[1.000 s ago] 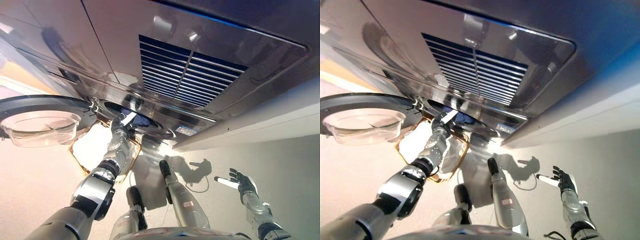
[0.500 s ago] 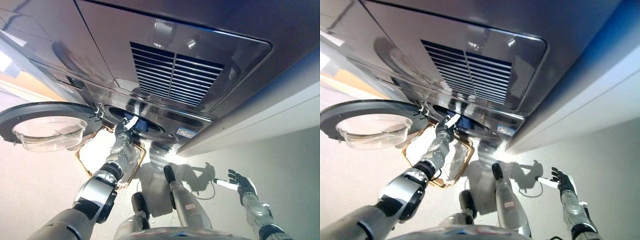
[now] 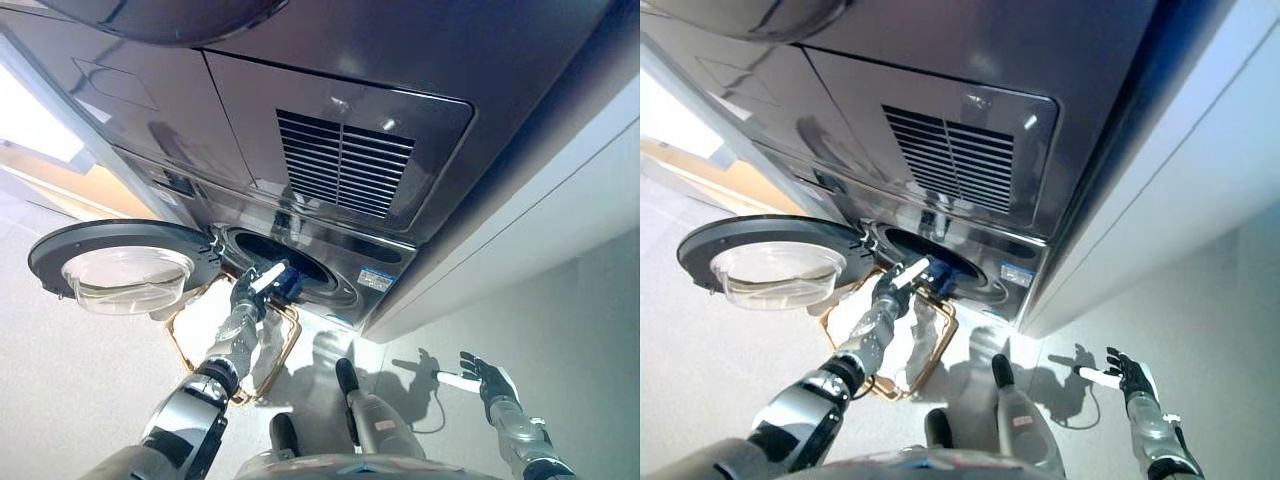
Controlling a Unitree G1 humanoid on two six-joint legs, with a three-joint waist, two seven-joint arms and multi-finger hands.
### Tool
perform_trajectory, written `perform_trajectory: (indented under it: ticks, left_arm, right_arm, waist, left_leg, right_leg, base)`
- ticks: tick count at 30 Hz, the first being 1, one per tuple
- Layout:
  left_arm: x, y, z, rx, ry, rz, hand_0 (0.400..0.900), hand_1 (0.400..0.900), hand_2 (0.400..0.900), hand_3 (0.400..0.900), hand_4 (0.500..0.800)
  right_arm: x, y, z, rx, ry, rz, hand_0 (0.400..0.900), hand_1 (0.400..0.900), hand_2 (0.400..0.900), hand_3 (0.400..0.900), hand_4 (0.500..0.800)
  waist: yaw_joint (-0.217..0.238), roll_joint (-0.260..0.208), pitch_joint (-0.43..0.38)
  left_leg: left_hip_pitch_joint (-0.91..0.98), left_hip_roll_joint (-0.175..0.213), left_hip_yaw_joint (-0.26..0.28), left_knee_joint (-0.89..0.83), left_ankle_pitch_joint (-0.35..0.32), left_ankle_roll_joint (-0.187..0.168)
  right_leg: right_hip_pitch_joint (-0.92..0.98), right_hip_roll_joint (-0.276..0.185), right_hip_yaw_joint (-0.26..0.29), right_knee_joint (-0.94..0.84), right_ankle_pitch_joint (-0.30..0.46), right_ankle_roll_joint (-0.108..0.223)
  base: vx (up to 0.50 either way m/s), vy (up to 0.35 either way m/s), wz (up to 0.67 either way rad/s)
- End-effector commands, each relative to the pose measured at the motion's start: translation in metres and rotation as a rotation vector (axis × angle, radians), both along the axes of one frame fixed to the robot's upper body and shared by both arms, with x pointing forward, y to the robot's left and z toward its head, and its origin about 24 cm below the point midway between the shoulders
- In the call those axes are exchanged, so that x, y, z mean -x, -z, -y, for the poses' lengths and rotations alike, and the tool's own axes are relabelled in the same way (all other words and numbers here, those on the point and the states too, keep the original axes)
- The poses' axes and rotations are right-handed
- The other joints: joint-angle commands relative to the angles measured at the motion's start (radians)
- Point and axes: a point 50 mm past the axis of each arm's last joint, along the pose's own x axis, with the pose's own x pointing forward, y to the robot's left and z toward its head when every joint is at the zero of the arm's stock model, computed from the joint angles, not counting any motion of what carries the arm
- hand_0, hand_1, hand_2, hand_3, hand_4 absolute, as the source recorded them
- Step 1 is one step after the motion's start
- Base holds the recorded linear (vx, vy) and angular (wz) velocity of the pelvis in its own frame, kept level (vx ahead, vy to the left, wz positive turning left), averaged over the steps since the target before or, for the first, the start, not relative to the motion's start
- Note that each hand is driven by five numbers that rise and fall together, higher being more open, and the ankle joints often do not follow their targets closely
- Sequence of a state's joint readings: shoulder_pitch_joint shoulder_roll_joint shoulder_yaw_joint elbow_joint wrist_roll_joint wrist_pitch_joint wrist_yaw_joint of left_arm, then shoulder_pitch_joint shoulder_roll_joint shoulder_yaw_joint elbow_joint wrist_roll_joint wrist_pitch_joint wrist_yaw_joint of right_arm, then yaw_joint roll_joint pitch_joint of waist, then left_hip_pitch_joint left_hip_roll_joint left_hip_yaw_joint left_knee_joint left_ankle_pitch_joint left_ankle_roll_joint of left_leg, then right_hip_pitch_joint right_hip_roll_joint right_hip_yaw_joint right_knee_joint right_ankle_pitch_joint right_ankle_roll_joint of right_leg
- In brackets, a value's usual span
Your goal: Put the clothes in the basket into the washing machine.
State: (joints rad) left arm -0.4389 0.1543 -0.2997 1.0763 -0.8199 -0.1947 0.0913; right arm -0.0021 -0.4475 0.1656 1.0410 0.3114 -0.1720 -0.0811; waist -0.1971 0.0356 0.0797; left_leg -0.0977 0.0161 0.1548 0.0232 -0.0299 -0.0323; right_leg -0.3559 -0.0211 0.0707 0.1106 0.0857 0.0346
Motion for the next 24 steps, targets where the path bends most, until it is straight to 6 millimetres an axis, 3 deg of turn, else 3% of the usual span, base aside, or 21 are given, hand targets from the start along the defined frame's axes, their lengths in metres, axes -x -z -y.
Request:
perform_trajectory:
  ticks: [1, 11, 24]
  left_arm:
    - [-0.005, -0.016, -0.035, -0.096, 0.002, 0.103, 0.900, 0.900, 0.900, 0.900, 0.800]
    - [0.043, 0.016, -0.078, -0.265, 0.029, -0.065, 0.900, 0.900, 0.900, 0.900, 0.800]
    - [0.070, 0.028, -0.087, -0.274, 0.002, -0.108, 0.900, 0.900, 0.900, 0.900, 0.800]
  right_arm:
    - [0.011, -0.002, 0.013, 0.047, 0.006, -0.015, 0.900, 0.900, 0.900, 0.900, 0.800]
    - [0.006, -0.002, 0.013, 0.036, 0.011, -0.015, 0.900, 0.900, 0.900, 0.900, 0.800]
    - [0.010, 0.006, 0.001, -0.016, 0.033, -0.024, 0.900, 0.900, 0.900, 0.900, 0.800]
  waist:
    - [0.007, -0.040, -0.068]
    - [0.049, -0.045, -0.108]
    - [0.083, -0.057, -0.127]
  left_leg:
    - [-0.029, 0.012, -0.024, 0.046, 0.029, -0.025]
    - [0.054, 0.015, -0.035, 0.041, 0.025, -0.023]
    - [0.094, 0.003, -0.049, 0.033, 0.013, -0.008]
  right_leg:
    - [0.123, -0.006, 0.002, -0.067, -0.011, 0.048]
    - [0.223, -0.004, -0.023, -0.087, -0.031, 0.049]
    - [0.279, -0.009, -0.040, -0.111, -0.032, 0.055]
  base:
    - [0.04, 0.012, -0.02]
    - [0.02, 0.005, 0.05]
    - [0.02, 0.012, 0.03]
